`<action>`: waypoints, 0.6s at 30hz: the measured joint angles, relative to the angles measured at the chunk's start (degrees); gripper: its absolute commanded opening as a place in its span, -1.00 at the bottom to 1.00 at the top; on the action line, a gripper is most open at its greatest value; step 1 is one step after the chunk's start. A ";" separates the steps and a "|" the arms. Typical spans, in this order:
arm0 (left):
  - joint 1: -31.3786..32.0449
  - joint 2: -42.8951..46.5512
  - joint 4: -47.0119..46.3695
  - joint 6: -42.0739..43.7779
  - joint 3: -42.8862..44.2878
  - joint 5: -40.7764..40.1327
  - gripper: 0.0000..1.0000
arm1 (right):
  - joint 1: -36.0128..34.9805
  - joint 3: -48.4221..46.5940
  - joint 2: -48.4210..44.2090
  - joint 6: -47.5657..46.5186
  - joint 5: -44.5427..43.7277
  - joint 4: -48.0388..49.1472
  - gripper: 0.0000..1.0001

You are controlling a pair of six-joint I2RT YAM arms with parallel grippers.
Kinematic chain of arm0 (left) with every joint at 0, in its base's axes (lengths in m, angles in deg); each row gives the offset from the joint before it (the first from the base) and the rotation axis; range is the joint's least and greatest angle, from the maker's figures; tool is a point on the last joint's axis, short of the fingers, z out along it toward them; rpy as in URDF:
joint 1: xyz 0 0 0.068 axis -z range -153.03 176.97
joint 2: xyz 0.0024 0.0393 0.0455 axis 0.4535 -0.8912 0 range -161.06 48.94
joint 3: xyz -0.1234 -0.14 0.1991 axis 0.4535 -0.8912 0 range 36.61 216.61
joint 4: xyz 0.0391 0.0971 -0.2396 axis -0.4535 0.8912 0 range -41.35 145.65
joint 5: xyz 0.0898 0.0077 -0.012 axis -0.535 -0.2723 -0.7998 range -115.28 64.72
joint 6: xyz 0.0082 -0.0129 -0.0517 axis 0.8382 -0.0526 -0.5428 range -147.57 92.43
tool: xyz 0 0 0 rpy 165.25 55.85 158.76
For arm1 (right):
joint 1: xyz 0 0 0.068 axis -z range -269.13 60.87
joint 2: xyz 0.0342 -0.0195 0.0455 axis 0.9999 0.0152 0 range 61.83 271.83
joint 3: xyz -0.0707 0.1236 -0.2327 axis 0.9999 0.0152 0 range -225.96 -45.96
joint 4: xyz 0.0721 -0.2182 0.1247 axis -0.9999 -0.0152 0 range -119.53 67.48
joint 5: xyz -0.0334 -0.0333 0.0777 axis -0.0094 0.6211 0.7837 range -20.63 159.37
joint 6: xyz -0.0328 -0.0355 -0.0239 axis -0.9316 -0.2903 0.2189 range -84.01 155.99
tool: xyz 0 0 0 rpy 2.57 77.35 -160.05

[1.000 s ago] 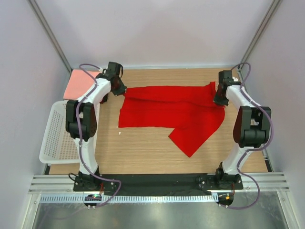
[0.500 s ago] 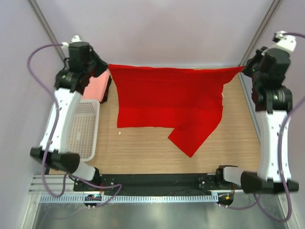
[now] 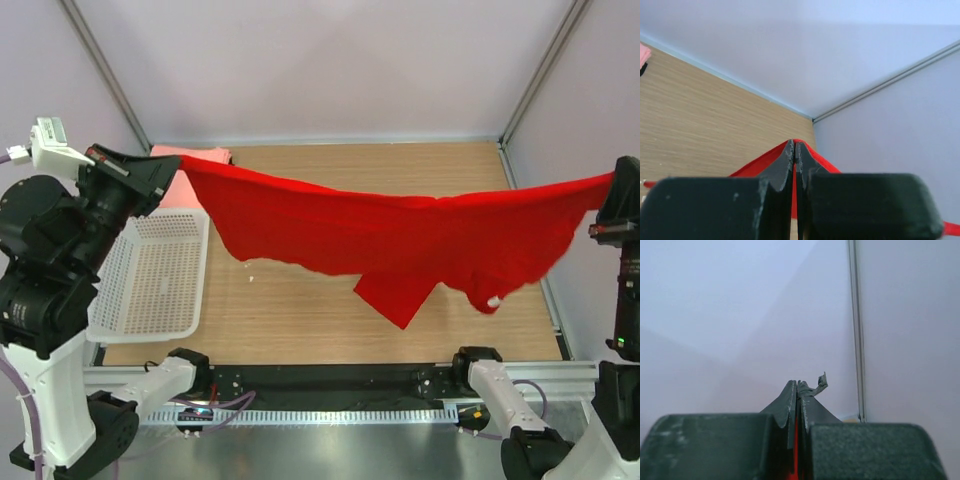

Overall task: Fold and stack the t-shirts
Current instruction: Fold the tshirt

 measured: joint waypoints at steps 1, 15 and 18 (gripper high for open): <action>0.00 -0.31 0.70 -0.02 1.22 0.31 -1.00 | -0.09 -1.29 -0.09 -0.48 0.13 0.22 -0.98; -1.38 -31.19 -3.52 3.41 4.52 -4.31 -0.99 | -0.33 18.56 24.44 -8.55 4.24 27.02 -0.98; -3.04 -37.86 -6.49 3.52 0.11 -4.26 -0.99 | -0.33 27.39 32.37 -8.48 6.27 32.22 -0.98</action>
